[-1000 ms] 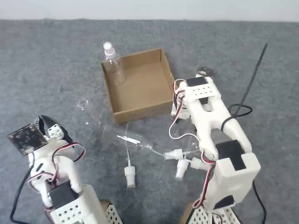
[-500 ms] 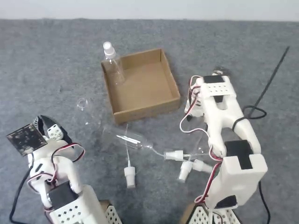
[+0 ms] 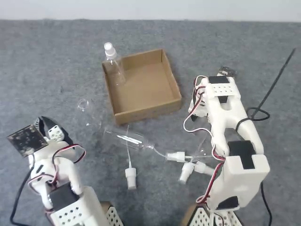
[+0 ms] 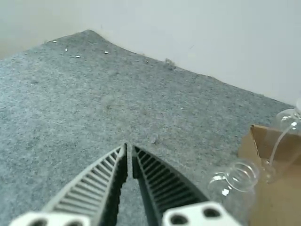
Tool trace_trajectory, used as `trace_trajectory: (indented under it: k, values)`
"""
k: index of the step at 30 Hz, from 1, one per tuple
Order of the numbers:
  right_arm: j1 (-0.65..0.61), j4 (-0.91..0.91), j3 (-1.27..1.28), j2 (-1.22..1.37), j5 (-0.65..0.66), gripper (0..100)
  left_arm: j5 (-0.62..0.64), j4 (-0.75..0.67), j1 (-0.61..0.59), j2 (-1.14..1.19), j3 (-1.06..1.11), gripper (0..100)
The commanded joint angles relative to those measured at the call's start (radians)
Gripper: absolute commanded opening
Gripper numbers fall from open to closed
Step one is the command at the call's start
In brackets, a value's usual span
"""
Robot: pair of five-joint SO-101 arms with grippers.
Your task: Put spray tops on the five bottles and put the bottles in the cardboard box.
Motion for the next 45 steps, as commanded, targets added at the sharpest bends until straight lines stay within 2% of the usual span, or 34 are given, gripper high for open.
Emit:
trace_trajectory:
  k: [1, 10, 17, 31, 33, 39, 45]
  values:
    - [-0.001, 0.005, -0.057, -0.012, 0.009, 21.3, 0.006, -0.034, -0.005, -0.023, -0.007, 2]
    - [0.013, 0.005, -0.104, -0.004, 0.008, 28.7, 0.006, -0.035, -0.005, -0.023, -0.007, 2]
    - [0.079, -0.007, -0.146, 0.001, 0.006, 28.5, 0.006, -0.035, -0.005, -0.023, -0.007, 2]
    - [0.074, 0.042, -0.219, 0.124, 0.006, 28.1, 0.006, -0.034, -0.005, -0.023, -0.007, 2]
    - [0.079, 0.048, -0.221, 0.124, 0.006, 23.9, 0.006, -0.035, -0.005, -0.023, -0.007, 2]
    - [0.079, 0.056, -0.273, 0.124, 0.017, 0.3, 0.006, -0.038, -0.005, -0.023, 0.001, 2]
    - [0.071, 0.182, -0.368, 0.122, 0.017, 1.7, 0.006, -0.040, -0.005, -0.023, 0.002, 2]
